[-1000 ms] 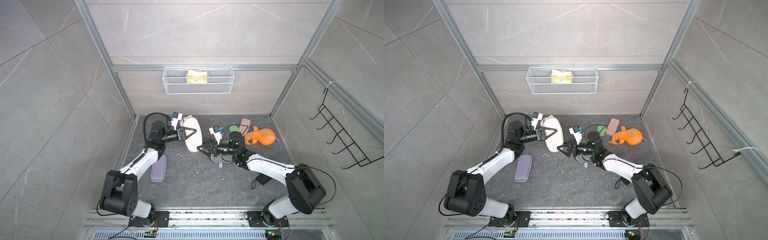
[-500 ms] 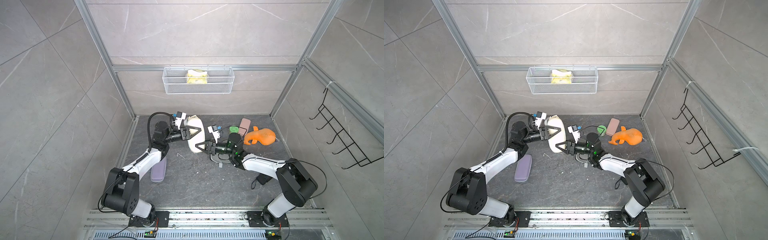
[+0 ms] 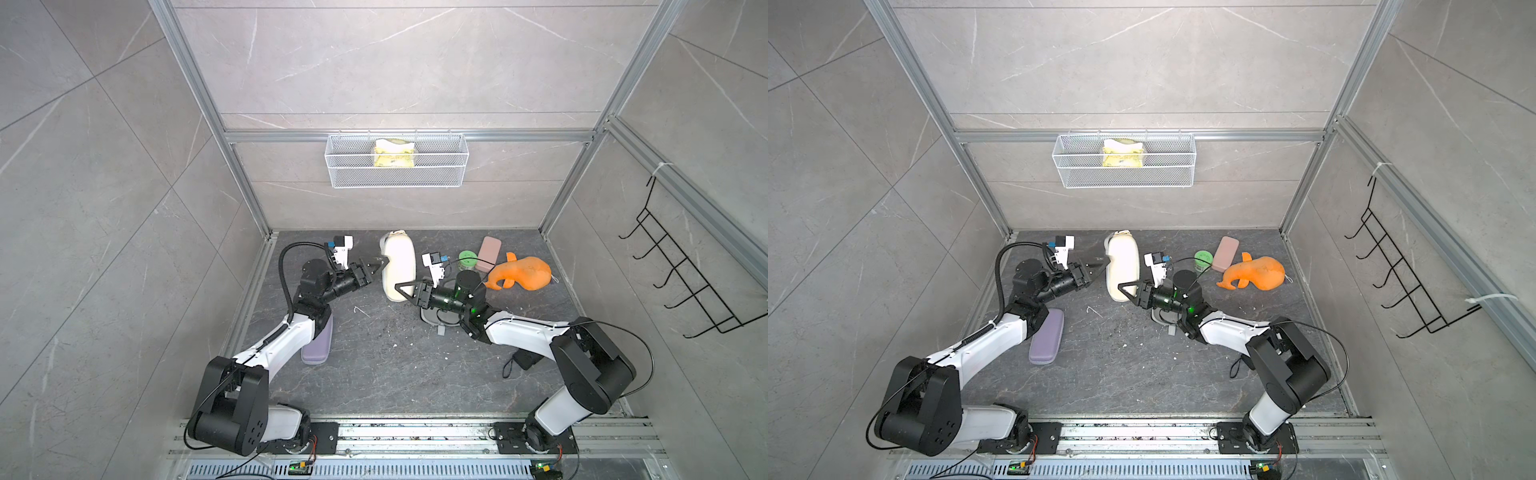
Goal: Put umbrellas into zippered umbrella sleeves
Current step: Adjust the umbrella sleeve.
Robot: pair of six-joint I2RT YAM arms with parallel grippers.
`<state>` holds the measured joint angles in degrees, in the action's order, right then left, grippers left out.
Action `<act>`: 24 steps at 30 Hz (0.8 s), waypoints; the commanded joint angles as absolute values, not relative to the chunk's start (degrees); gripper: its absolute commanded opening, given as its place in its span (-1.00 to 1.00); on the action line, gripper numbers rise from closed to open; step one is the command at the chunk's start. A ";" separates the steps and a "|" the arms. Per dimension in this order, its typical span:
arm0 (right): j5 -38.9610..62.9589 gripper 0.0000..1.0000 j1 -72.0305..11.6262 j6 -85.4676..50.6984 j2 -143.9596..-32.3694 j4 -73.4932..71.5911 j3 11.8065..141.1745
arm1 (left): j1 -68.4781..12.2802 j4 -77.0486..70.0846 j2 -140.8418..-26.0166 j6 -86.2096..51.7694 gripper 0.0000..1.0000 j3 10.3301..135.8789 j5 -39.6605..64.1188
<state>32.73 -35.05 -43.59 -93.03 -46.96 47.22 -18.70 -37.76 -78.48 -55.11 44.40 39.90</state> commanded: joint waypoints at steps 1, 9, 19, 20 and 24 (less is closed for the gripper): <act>31.14 -0.51 -36.33 -43.58 -89.48 -50.91 47.91 | -19.82 -39.76 -79.88 -54.28 0.52 47.05 38.91; 31.04 -0.39 -38.25 -44.39 -91.46 -50.59 49.55 | -22.41 -34.45 -83.05 -48.79 0.31 53.41 41.53; 32.60 0.33 -36.21 -43.29 -89.97 -48.36 48.39 | -21.44 -36.61 -83.44 -47.20 -0.54 54.34 45.31; 32.72 0.35 -34.99 -43.79 -89.38 -48.69 47.45 | -20.67 -37.10 -83.79 -47.39 -0.56 54.87 46.49; 34.12 0.37 -31.63 -41.07 -87.10 -47.20 44.27 | -17.33 -40.72 -85.26 -49.87 -0.58 55.99 50.90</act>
